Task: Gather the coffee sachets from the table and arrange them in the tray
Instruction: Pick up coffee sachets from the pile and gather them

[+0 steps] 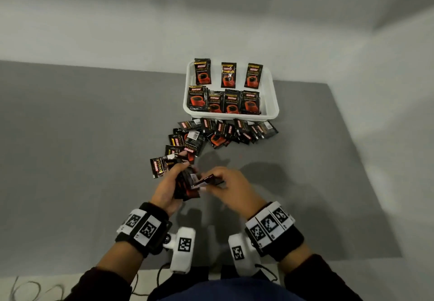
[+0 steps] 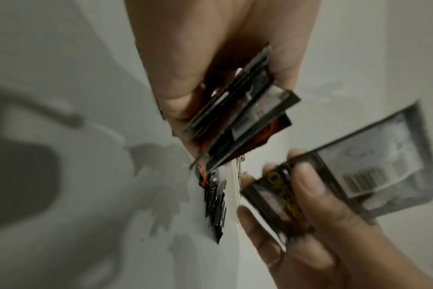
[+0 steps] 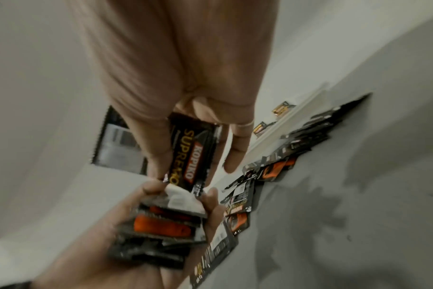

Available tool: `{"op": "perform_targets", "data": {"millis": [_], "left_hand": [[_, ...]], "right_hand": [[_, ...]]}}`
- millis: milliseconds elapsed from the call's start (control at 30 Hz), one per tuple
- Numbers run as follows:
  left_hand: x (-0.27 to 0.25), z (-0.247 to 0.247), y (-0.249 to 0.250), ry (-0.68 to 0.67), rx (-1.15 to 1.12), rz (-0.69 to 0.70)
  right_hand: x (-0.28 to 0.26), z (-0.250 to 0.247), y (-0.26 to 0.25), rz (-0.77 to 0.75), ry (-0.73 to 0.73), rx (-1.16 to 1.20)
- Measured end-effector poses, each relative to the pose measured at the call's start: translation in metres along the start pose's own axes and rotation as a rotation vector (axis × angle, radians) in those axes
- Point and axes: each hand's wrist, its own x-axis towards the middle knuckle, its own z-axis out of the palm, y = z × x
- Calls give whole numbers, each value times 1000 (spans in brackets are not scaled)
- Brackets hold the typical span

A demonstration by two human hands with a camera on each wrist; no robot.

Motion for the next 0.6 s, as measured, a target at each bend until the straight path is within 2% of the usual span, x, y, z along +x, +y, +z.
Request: {"op": "perform_targets", "data": {"millis": [67,167,300,400,533,600], "left_hand": [[5,4,1,10,-33,51],[9,9,5,-4,-60,76],[13,16,12,6,-81,64],[16,19,17,37,-104,75],[17,22,21,74,-87,58],[17,23,21,80,-68,58]], "right_hand": [[-1,-11,9,140,85,120],[1,-33,24,204,212,255],[19,-74,38,290,382,240],[54,-113,35,254,406,84],[119,-152,21,187,512,116],[149,-160,18,153,475,82]]}}
